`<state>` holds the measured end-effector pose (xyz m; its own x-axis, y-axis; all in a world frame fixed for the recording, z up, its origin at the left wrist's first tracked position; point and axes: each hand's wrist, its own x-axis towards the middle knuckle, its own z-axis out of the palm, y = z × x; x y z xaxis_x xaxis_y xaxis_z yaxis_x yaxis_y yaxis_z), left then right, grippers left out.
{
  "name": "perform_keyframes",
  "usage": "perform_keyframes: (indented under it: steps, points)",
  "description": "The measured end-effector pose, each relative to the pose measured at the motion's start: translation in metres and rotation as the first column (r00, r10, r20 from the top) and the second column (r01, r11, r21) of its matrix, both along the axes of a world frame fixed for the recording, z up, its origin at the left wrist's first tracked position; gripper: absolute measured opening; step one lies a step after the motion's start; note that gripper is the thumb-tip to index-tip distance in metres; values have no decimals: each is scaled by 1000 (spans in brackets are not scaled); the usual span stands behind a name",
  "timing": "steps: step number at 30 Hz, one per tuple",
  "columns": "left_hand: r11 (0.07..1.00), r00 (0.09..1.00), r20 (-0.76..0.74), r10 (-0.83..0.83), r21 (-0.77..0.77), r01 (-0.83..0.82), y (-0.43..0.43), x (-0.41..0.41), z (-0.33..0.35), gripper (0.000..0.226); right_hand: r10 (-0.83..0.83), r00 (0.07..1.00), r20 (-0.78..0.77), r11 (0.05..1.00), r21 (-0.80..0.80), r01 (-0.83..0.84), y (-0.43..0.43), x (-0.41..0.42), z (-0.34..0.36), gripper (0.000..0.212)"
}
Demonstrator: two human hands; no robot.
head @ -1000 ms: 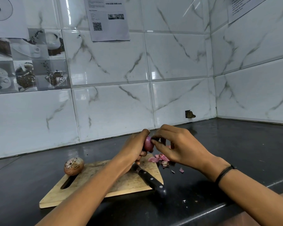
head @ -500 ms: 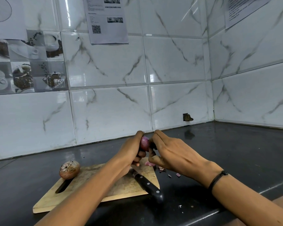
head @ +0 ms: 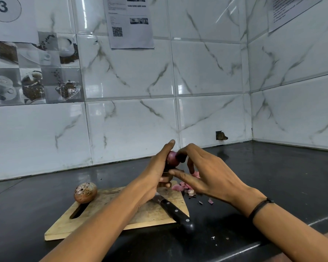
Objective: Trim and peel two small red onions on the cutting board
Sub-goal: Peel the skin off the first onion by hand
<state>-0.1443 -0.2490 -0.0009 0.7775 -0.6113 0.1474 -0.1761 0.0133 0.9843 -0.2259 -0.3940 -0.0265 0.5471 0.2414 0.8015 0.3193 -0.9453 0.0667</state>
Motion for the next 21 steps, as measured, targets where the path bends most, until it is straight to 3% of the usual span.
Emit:
perform_keyframes:
  steps: [11, 21]
  points:
    - [988, 991, -50, -128, 80, 132, -3, 11, -6, 59, 0, 999, 47, 983, 184, -9, -12, 5, -3, 18]
    - [992, 996, 38, -77, 107, 72, -4, 3, -4, 62, 4, 997, 81, 982, 187, -19, -11, 4, -1, 20]
